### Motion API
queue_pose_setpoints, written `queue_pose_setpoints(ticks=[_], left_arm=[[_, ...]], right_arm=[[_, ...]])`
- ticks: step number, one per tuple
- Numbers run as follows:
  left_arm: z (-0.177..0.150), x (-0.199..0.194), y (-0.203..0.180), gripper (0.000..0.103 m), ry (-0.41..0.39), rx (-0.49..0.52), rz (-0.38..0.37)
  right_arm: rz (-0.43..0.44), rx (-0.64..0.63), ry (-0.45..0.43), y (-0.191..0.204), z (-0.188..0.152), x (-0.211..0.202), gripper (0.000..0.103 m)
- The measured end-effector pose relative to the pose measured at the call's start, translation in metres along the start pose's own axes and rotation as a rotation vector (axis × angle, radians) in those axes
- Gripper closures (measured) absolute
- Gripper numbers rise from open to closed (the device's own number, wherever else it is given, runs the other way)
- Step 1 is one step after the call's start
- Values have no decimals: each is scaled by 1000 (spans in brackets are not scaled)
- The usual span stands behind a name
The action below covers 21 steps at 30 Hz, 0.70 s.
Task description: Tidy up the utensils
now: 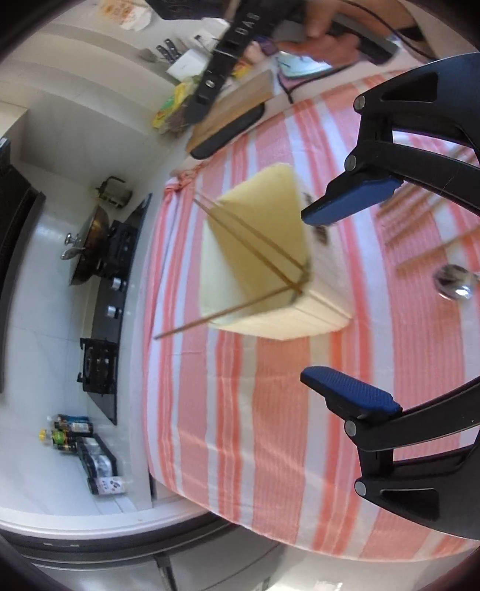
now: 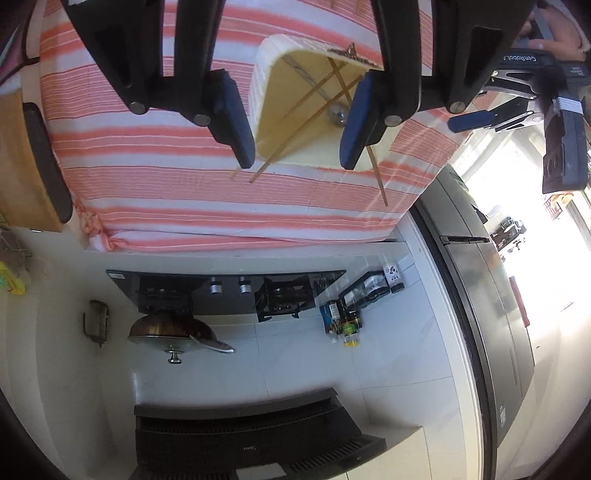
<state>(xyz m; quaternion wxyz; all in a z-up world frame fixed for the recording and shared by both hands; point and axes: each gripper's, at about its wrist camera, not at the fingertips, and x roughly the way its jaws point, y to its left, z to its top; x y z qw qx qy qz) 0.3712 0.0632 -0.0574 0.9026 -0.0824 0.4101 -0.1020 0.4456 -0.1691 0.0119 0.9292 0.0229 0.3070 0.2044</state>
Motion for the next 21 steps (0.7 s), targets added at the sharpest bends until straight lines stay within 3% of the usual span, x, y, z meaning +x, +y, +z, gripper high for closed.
queue_pose_setpoints(ticks=[2, 5, 10, 15, 19, 21], left_arm=[[-37, -11, 6, 14, 32, 36, 27], [-99, -26, 14, 14, 66, 63, 77], [-171, -30, 26, 14, 81, -48, 153], [-182, -19, 16, 14, 51, -85, 179], [-176, -10, 12, 14, -2, -40, 246], [-177, -4, 18, 14, -1, -48, 241]], right_arm=[[-15, -28, 0, -7, -20, -23, 48], [-60, -88, 67, -18, -77, -48, 45], [-142, -80, 229, -46, -200, -68, 45], [-234, -18, 325, -64, -265, -70, 45], [-270, -17, 299, -65, -274, -76, 45], [-276, -7, 284, -66, -275, -76, 45]])
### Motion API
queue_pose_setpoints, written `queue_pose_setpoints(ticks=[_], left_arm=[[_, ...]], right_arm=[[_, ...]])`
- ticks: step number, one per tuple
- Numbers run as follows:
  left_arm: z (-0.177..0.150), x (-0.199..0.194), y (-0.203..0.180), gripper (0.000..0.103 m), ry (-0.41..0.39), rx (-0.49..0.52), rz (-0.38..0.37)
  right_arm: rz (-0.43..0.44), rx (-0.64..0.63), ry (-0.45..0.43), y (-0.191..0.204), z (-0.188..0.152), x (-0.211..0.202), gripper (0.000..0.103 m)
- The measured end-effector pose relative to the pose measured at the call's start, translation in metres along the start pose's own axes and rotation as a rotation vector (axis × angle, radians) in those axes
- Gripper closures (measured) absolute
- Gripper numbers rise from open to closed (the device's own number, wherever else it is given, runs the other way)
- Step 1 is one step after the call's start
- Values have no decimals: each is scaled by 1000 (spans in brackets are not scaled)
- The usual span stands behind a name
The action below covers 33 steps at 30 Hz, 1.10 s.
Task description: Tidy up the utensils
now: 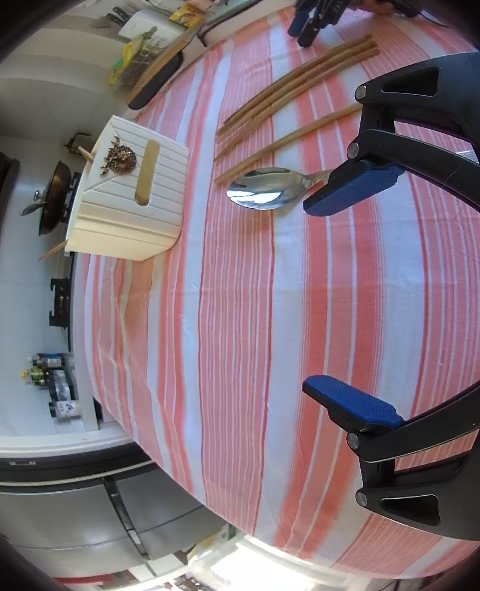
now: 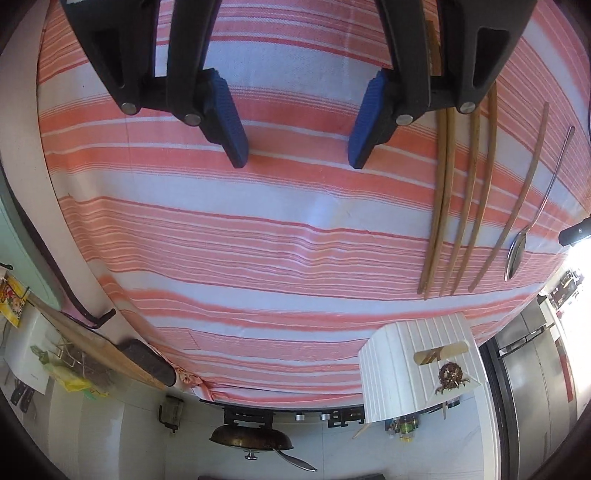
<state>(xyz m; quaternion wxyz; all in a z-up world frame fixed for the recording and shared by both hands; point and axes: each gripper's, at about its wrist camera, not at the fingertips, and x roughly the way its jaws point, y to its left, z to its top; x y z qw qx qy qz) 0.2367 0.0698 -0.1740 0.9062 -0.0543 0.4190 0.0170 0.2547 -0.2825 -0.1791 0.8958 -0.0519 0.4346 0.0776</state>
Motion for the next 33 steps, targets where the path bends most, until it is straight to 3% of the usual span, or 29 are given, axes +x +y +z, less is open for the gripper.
queue_pose_setpoints(ticks=[8, 13, 19, 26, 31, 33], left_arm=[[-4, 17, 16, 14, 64, -58, 61], [-8, 5, 8, 14, 58, -23, 91], [1, -6, -6, 9, -36, -12, -3], [1, -6, 2, 9, 29, -15, 57], [-26, -3, 21, 9, 167, -9, 118], [-35, -4, 30, 9, 185, -35, 113]], right_arm=[[4, 5, -4, 0, -1, 3, 38], [0, 2, -4, 2, -1, 3, 38], [-2, 0, -4, 2, -1, 4, 38], [-2, 0, -5, 2, -1, 4, 38], [-1, 0, -5, 2, -1, 4, 38], [-1, 0, -5, 2, -1, 4, 38]])
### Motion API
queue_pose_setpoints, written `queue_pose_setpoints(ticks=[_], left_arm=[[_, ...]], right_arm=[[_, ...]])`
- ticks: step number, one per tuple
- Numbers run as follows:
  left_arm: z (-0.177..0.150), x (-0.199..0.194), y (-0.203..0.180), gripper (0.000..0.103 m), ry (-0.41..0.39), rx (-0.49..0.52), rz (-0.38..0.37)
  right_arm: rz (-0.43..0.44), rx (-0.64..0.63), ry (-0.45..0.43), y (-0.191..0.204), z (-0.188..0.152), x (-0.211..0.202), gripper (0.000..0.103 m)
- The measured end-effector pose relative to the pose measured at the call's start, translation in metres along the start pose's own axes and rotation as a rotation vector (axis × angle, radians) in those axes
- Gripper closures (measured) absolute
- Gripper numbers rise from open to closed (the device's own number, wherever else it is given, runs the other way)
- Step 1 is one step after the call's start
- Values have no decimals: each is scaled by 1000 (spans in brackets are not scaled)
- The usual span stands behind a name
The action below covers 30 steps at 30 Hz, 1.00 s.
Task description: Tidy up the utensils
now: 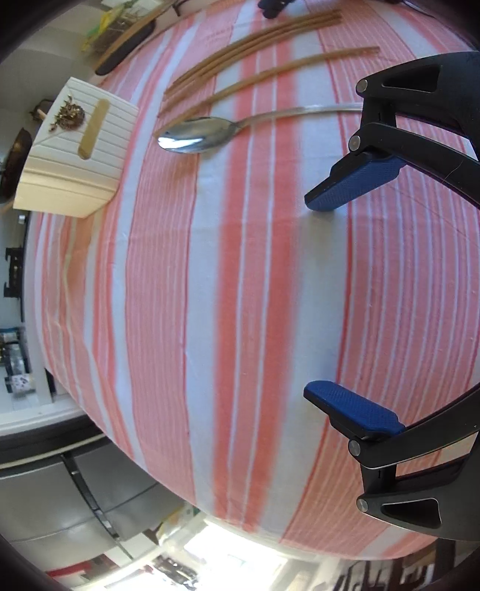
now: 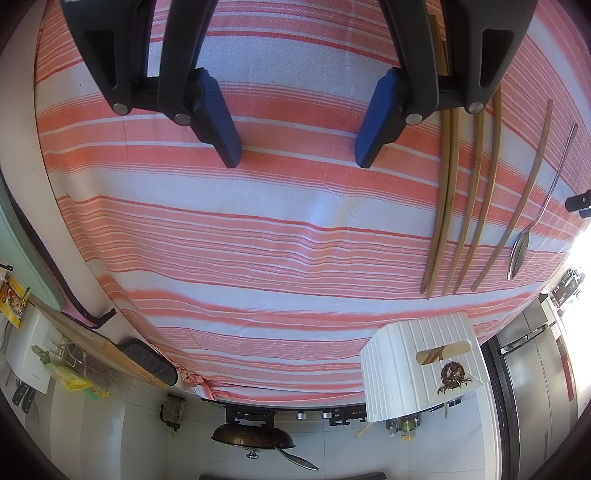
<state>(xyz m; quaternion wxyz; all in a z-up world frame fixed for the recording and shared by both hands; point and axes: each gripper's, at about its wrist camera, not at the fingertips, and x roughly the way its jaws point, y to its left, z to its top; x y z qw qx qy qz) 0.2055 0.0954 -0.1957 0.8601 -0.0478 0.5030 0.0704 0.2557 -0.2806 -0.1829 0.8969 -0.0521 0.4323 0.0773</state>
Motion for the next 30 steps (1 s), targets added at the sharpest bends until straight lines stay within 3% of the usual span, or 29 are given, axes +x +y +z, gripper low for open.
queue_pose_setpoints(ticks=[10, 17, 21, 25, 30], left_arm=[[-1, -2, 4, 9, -156, -154, -129], [10, -3, -23, 9, -169, -83, -183], [9, -2, -44, 9, -129, -17, -238], [13, 1, -71, 8, -111, 63, -199], [13, 10, -93, 7, -127, 134, -77]], right_arm=[[0, 0, 0, 0, 0, 0, 38], [1, -1, -1, -1, 0, 0, 38], [1, -1, -1, -1, 0, 0, 38], [1, -1, -1, -1, 0, 0, 38], [5, 3, -3, -1, 0, 0, 38]])
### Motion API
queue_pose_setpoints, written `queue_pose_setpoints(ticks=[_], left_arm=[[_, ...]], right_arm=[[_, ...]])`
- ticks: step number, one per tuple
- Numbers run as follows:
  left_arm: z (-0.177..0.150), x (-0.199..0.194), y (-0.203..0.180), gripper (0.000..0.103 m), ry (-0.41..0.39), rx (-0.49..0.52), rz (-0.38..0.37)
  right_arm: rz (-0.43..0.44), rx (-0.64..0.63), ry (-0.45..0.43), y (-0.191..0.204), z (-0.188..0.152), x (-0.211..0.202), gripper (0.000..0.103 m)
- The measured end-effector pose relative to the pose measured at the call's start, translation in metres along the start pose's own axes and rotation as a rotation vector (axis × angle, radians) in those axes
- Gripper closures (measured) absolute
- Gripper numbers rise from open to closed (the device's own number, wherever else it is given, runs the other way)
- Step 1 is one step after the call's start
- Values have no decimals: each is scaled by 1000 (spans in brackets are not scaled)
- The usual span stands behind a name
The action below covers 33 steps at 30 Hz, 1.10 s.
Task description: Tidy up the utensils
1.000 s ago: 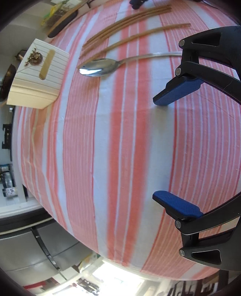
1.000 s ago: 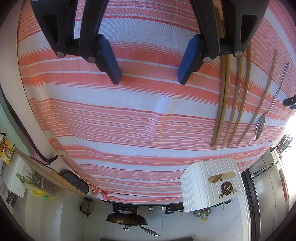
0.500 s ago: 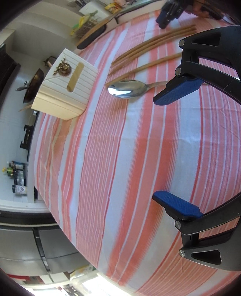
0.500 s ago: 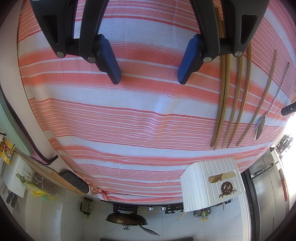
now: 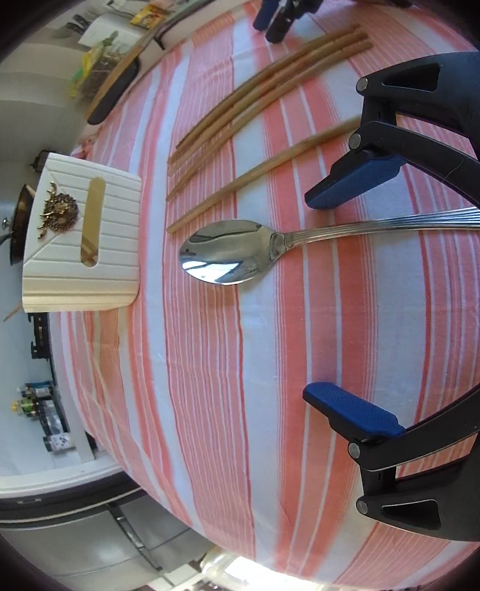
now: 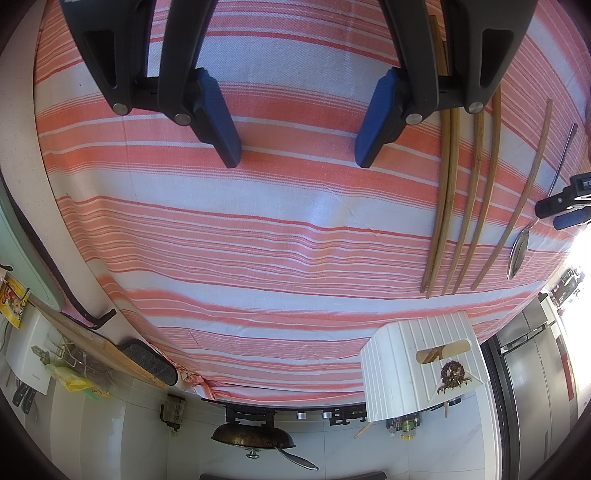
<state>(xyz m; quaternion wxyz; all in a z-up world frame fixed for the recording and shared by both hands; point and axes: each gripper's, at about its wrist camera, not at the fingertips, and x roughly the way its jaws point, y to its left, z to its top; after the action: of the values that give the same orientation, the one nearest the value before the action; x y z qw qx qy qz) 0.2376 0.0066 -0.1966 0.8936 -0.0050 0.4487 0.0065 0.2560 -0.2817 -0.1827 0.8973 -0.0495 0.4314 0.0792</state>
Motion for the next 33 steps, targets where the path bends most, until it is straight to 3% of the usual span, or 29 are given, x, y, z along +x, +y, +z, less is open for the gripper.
queue_pose_setpoints(ticks=[3, 7, 10, 14, 19, 23, 27, 30, 33], left_arm=[[0, 0, 4, 5, 4, -22, -1], [0, 3, 5, 2, 11, -22, 6], [-1, 3, 6, 2, 12, -25, 3], [0, 4, 6, 1, 11, -25, 5], [-1, 4, 6, 1, 11, -24, 4], [-1, 4, 6, 1, 11, -24, 5], [-1, 4, 7, 0, 11, -25, 7], [-1, 3, 8, 0, 10, -30, 10], [-2, 3, 9, 0, 10, -38, 17]], right_arm=[[30, -4, 1, 2, 2, -6, 38], [168, -92, 9, 26, 13, -17, 38], [198, -164, 57, 45, 20, -10, 46], [115, -220, 97, 58, 26, 7, 49], [172, -199, 123, 60, 30, 12, 50], [136, -259, 127, 72, 27, 14, 63], [135, -260, 115, 81, 28, 15, 86], [107, -197, 99, 77, 27, 14, 94], [23, -108, 90, 61, 24, 11, 95]])
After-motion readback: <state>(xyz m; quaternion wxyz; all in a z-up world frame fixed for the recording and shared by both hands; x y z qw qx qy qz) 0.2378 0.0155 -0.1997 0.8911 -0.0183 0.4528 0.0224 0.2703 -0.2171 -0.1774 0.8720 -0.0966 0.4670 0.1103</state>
